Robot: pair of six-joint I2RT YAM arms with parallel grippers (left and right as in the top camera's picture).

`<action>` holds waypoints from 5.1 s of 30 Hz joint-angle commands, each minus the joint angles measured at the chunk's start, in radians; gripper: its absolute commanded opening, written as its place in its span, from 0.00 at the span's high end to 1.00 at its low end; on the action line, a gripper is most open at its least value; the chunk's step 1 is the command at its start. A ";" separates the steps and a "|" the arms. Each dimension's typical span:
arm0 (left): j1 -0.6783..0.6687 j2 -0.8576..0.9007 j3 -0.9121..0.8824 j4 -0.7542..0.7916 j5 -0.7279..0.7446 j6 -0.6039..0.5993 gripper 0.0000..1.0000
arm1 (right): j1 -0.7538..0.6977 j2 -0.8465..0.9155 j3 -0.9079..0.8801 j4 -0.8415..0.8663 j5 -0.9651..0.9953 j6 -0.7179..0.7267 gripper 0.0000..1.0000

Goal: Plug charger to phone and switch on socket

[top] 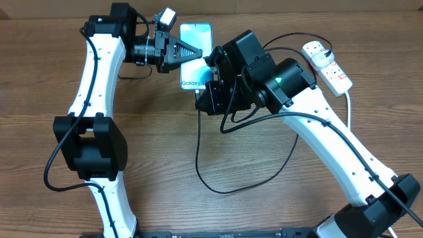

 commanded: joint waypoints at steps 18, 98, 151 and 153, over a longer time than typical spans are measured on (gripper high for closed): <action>0.000 -0.029 0.011 0.002 0.056 0.012 0.96 | -0.002 -0.017 0.007 0.010 0.018 0.002 0.96; -0.002 -0.029 0.011 -0.053 0.000 0.034 0.96 | -0.015 -0.017 0.008 0.126 0.097 0.053 0.96; -0.013 -0.028 0.011 -0.057 -0.081 0.086 0.96 | -0.048 -0.017 0.007 0.128 0.156 0.050 0.23; -0.013 -0.028 0.010 -0.021 -0.136 0.025 0.96 | -0.053 -0.017 0.007 0.112 0.179 0.050 0.18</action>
